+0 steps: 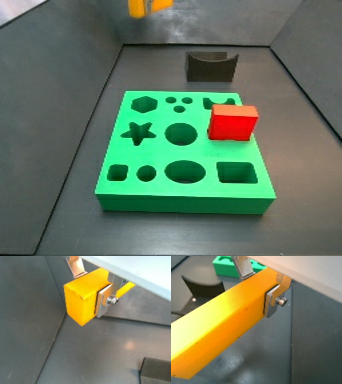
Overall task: Pick up the rectangle object. Move up. Place the rectangle object on the fixture. Regrasp the rectangle object. Move to above the board. Insert the rectangle object.
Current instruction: Place the rectangle object on the fixture.
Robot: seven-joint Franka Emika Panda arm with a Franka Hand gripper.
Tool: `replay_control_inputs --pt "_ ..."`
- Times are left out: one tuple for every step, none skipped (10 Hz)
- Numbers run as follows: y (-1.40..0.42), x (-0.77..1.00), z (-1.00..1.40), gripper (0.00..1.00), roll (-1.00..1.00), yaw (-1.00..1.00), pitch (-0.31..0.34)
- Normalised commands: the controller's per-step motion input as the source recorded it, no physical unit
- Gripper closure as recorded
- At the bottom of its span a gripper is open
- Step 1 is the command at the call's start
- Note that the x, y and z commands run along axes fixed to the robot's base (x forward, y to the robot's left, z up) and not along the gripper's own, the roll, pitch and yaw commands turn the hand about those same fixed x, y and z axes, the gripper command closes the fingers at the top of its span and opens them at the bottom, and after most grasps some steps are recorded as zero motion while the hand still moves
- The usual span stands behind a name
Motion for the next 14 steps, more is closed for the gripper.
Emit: replay_control_inputs --pt "-0.01 -0.01 0.53 1.0 -0.04 -0.01 0.037" --pt "0.0 0.01 0.31 1.0 -0.05 -0.02 0.049" --pt "-0.52 1.0 0.29 1.0 -0.15 1.0 -0.01" --pt "-0.51 1.0 0.25 1.0 -0.15 1.0 -0.003" --pt "-0.46 1.0 0.24 1.0 -0.14 1.0 0.023" --pt "-0.43 1.0 0.23 1.0 -0.17 1.0 0.04" --pt "-0.4 1.0 0.21 1.0 -0.2 1.0 0.056" --pt "-0.36 1.0 0.19 1.0 -0.23 1.0 0.097" --pt "-0.34 1.0 0.18 1.0 -0.25 1.0 0.123" --pt "-0.3 1.0 0.16 1.0 -0.2 0.6 0.145" --pt "-0.28 1.0 0.15 1.0 -0.18 0.44 0.15" --pt "-0.24 1.0 0.13 1.0 -0.13 0.24 0.149" --pt "-0.22 1.0 0.12 1.0 -0.11 0.15 0.147" --pt "-0.2 1.0 0.11 1.0 -0.1 0.1 0.14"
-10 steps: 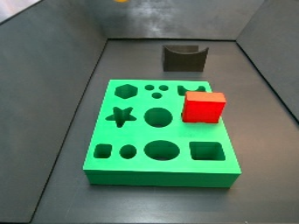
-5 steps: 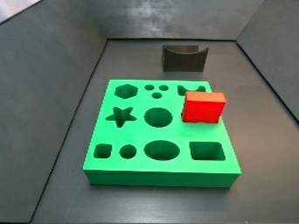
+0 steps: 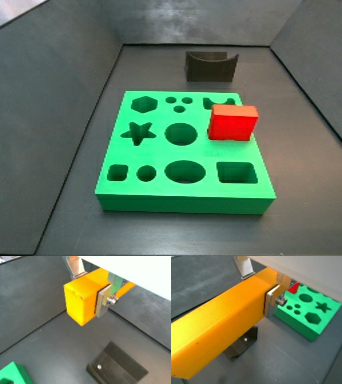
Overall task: Pick up the rectangle object. Move up. Place the rectangle object on the fixture. Regrasp the rectangle object. Move to above the board. Insert the rectangle object.
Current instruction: Place the rectangle object on the fixture.
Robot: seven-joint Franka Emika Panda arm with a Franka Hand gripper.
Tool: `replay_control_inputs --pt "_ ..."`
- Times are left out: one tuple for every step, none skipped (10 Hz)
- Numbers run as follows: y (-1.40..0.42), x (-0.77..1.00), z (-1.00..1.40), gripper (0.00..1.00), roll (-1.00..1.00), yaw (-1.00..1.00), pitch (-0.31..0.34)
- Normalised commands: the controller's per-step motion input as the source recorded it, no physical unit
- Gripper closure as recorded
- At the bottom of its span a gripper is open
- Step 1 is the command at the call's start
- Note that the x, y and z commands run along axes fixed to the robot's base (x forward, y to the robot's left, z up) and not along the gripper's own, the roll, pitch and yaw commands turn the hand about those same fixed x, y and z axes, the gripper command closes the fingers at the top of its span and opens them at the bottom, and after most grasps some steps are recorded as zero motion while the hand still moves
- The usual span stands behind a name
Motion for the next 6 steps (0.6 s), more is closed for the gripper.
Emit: replay_control_inputs --pt "-0.18 1.0 0.1 1.0 -0.09 0.07 0.138" --pt "-0.15 1.0 0.09 1.0 -0.07 0.04 0.135" --pt "-0.14 1.0 0.08 1.0 -0.06 0.03 0.134" --pt "-0.48 1.0 -0.61 1.0 -1.0 -0.03 0.072" --pt "-0.45 1.0 -0.64 1.0 -1.0 -0.03 0.069" --pt "-0.23 0.96 -0.44 1.0 -1.0 -0.05 0.06"
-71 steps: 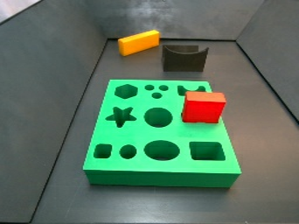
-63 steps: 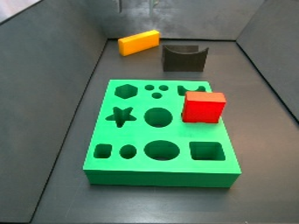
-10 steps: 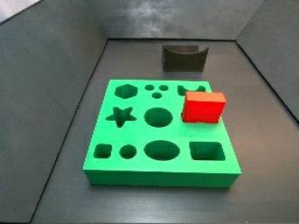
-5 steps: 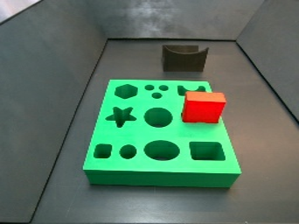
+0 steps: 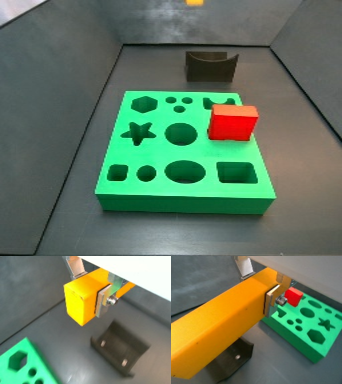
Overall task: Pick up the rectangle object. Move up. Place the rectangle object on the fixture. Regrasp the rectangle object. Move to above the board. Insert the rectangle object.
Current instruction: Place the rectangle object on the fixture.
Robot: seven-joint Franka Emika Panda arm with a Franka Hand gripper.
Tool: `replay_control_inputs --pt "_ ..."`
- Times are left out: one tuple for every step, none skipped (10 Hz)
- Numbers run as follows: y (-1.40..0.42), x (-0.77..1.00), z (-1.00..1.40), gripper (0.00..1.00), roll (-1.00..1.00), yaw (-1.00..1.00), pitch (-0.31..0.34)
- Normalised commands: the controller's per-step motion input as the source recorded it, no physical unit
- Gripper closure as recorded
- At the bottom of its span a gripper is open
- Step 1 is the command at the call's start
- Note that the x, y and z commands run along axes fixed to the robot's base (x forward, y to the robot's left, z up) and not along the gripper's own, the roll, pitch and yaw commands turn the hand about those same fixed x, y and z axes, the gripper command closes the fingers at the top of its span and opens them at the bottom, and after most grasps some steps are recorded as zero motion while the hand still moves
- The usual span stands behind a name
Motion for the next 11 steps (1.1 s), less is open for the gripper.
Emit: replay_control_inputs --pt "-0.17 0.89 -0.3 1.0 -1.0 -0.05 0.059" --pt "-0.07 0.71 -0.12 1.0 -1.0 -0.05 0.069" --pt "-0.03 0.57 -0.06 1.0 -1.0 -0.06 0.085" --pt "0.01 0.45 -0.04 1.0 -1.0 -0.06 0.094" --pt "0.02 0.3 -0.02 1.0 -1.0 -0.07 0.104" --pt "0.03 0.2 -0.01 1.0 -1.0 -0.09 0.111" --pt "0.03 0.09 -0.01 1.0 -1.0 -0.1 0.119" --pt "0.03 0.03 0.0 1.0 -1.0 -0.13 0.104" --pt "0.03 0.04 -0.01 1.0 -1.0 -0.16 0.1" --pt "0.03 0.06 -0.01 1.0 -0.9 -0.17 0.096" --pt "0.04 0.08 -0.01 1.0 -0.71 -0.17 0.082"
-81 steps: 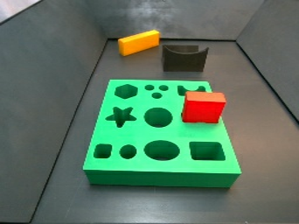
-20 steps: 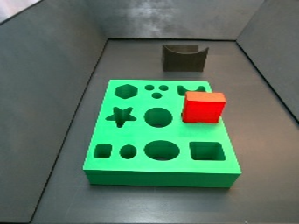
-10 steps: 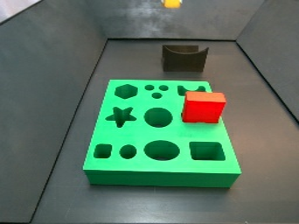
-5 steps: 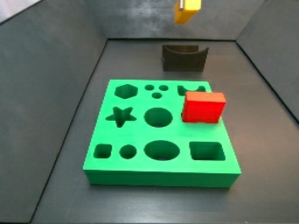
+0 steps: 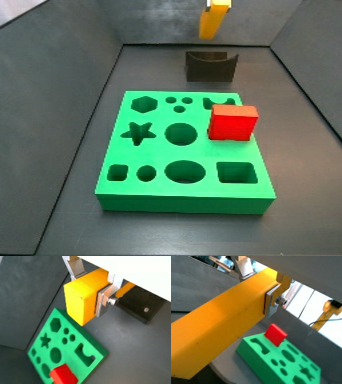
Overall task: Pick up the rectangle object. Move up. Place the rectangle object on the fixture. Regrasp the rectangle object. Move to above the board. Insert the rectangle object.
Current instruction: Place the rectangle object on the fixture.
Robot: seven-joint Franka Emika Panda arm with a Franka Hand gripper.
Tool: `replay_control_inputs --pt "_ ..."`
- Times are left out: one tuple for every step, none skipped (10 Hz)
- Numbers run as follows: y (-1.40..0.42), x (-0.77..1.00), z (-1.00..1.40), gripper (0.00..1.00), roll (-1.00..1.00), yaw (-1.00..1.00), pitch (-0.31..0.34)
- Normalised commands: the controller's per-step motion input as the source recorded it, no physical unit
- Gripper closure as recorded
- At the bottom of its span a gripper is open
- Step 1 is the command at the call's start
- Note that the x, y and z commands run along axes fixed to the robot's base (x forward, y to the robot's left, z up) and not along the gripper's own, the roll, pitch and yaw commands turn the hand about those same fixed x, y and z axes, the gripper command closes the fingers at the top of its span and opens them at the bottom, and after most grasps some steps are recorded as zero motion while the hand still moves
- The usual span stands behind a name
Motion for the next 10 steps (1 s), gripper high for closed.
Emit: replay_control_inputs --pt "0.04 0.08 -0.01 1.0 -0.45 -0.16 0.053" --pt "0.03 0.07 -0.01 1.0 -0.29 -0.15 0.026" --pt "0.02 0.08 -1.0 1.0 -0.21 -0.06 0.009" --pt "0.02 0.09 -1.0 1.0 -0.19 -0.06 -0.014" --pt "0.03 0.1 -1.0 1.0 -0.14 -0.05 -0.031" --pt "0.03 0.11 -1.0 1.0 -0.11 -0.05 -0.039" --pt "0.02 0.11 -1.0 1.0 -0.09 -0.04 -0.055" --pt "0.01 0.1 -0.84 1.0 -0.08 -0.03 -0.068" --pt "0.01 0.08 -0.59 1.0 -0.07 -0.01 -0.077" --pt "0.0 0.06 -0.47 1.0 -0.07 -0.01 -0.077"
